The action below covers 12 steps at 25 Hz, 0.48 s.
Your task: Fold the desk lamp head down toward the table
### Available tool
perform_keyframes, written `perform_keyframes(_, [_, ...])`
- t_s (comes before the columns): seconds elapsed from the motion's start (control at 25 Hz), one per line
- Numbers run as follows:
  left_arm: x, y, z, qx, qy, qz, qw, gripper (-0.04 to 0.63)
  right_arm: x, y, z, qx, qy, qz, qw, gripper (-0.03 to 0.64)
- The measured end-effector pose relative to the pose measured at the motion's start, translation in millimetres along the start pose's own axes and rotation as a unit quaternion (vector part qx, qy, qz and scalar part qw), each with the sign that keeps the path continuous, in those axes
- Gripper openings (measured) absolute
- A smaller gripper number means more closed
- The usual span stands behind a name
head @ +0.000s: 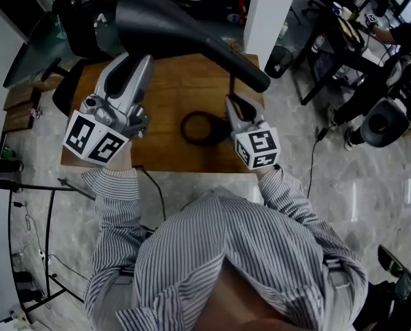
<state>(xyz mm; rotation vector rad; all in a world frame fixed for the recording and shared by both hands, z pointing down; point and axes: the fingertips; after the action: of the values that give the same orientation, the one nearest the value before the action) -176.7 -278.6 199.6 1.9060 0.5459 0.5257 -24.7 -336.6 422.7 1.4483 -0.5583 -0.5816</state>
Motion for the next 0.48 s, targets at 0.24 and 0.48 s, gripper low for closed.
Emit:
perform_keyframes(0.24, [-10.4,29.9,-20.0,0.015,-0.037,-0.070,0.9968,0.075,-0.8,-2.5,2.6,0.007,0.001,0.005,1.000,0.040])
perform_keyframes(0.48, [-7.4,84.6,-35.7,0.013,-0.049,-0.172,0.9838,0.071,2.6,-4.3,3.5,0.006,0.000,0.008,1.000,0.040])
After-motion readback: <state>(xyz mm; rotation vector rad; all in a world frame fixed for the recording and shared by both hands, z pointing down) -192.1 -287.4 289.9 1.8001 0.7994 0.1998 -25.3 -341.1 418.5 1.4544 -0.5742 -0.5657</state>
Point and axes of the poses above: the fingertips, and each gripper's own axes: z forward along the fingers, x to its right, y out of its underside, and after that the axes turned 2 degrees about z, right-handed
